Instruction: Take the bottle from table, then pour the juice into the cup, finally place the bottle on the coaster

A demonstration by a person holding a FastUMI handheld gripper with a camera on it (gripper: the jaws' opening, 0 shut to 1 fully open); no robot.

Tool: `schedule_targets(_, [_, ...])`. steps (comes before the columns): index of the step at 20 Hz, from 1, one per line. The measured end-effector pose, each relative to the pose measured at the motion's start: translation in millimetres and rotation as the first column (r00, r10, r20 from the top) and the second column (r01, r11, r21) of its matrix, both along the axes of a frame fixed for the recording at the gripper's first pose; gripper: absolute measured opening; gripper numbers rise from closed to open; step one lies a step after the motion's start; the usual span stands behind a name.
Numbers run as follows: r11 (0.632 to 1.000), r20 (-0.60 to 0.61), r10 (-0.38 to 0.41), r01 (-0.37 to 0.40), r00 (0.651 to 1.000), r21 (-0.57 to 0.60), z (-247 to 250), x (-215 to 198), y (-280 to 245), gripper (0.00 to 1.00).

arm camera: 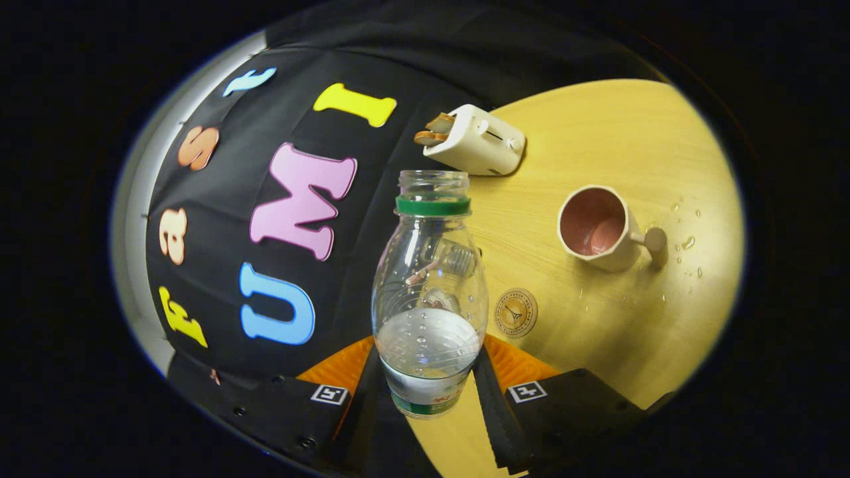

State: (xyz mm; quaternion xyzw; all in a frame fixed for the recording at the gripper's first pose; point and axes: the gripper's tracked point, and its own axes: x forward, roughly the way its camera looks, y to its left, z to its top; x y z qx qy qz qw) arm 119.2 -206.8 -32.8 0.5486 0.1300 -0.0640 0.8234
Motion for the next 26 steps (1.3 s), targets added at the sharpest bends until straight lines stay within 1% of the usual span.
schedule_targets(2, [0.991, -0.006, 0.031, -0.031, 1.0, -0.132, -1, -4, 5, 0.72])
schedule_targets(3, [0.978, -0.023, 0.056, -0.059, 0.998, -0.201, -4, -6, 9, 0.72])
schedule_targets(4, [0.957, -0.03, 0.077, -0.083, 0.997, -0.278, -7, -5, 12, 0.72])
schedule_targets(5, [0.928, -0.039, 0.096, -0.104, 0.995, -0.358, -10, -4, 15, 0.72])
schedule_targets(6, [0.891, -0.041, 0.106, -0.113, 0.994, -0.441, -14, -3, 15, 0.72])
schedule_targets(8, [0.804, -0.038, 0.108, -0.11, 0.993, -0.585, -15, 4, 10, 0.72])
schedule_targets(10, [0.705, -0.027, 0.13, -0.111, 0.991, -0.7, -21, 9, 13, 0.72])
schedule_targets(11, [0.664, -0.021, 0.142, -0.111, 0.99, -0.739, -24, 9, 17, 0.72])
schedule_targets(13, [0.605, 0.002, 0.148, -0.089, 0.989, -0.791, -25, 13, 19, 0.72])
schedule_targets(15, [0.559, 0.005, 0.134, -0.072, 0.991, -0.826, -27, 22, 20, 0.72])
schedule_targets(20, [0.432, -0.009, 0.134, -0.066, 0.991, -0.9, -24, 56, 32, 0.72])
schedule_targets(21, [0.413, -0.008, 0.13, -0.061, 0.991, -0.909, -23, 65, 34, 0.72])
schedule_targets(23, [0.394, 0.004, 0.117, -0.043, 0.993, -0.918, -22, 80, 36, 0.72])
schedule_targets(26, [0.395, 0.025, 0.073, -0.006, 0.997, -0.919, -24, 101, 29, 0.72])
